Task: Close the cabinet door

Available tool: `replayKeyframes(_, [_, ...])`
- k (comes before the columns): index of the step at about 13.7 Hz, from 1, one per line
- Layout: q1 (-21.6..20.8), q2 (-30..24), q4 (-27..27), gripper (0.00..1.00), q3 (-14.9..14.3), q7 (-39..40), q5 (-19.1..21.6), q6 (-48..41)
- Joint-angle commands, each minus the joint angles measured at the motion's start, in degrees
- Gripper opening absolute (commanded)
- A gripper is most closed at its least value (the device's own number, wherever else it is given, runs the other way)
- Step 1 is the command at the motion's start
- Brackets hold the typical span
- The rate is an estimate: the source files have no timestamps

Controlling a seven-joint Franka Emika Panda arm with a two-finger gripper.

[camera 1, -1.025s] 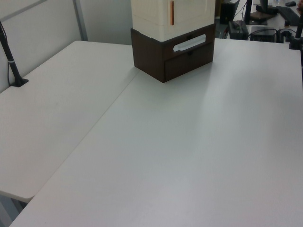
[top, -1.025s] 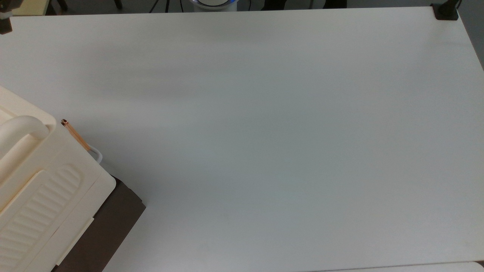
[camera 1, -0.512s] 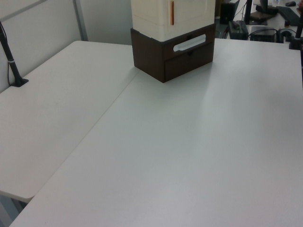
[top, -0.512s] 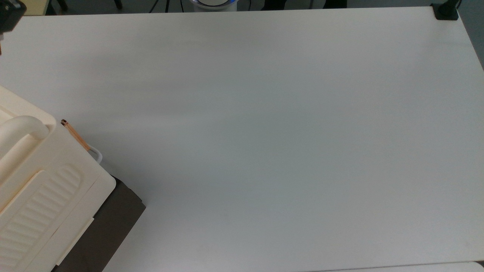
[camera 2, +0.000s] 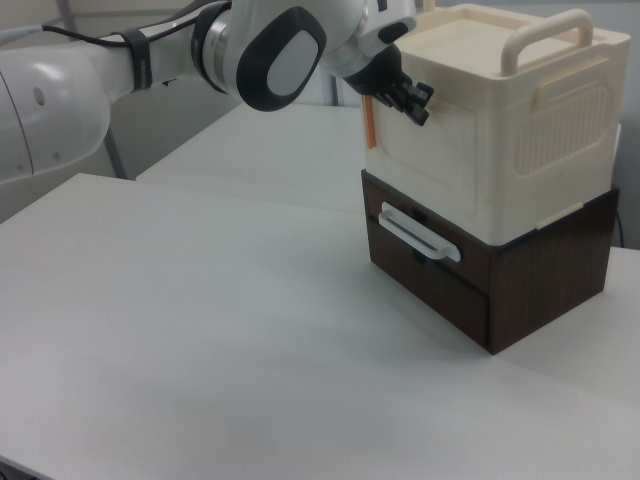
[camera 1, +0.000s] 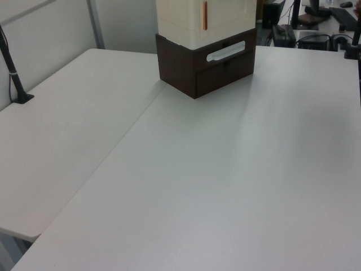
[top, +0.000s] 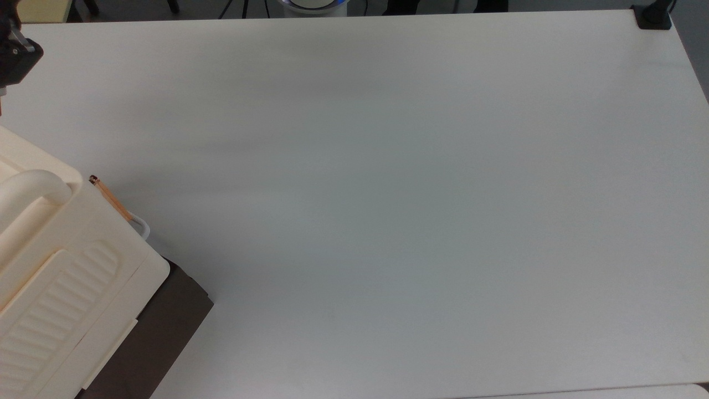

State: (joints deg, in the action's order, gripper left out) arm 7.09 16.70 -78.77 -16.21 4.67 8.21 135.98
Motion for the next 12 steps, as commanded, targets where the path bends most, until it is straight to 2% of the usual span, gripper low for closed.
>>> replayKeyframes(1, [-0.1,-0.4,-0.7,0.00,-0.2,-0.3,0.8,1.4])
replayKeyframes(5, [0.0,0.2,-0.2,0.00,-0.2,-0.2,2.2,1.7])
replayKeyframes(7, [0.0,0.2,-0.6,0.00,-0.2,-0.4,4.0,6.8])
replayKeyframes(11, [0.0,0.7,-0.7,0.00,-0.2,0.3,3.7,6.9])
replayKeyframes(12, [0.0,0.7,-1.2,0.00,-0.2,2.8,3.7,6.8])
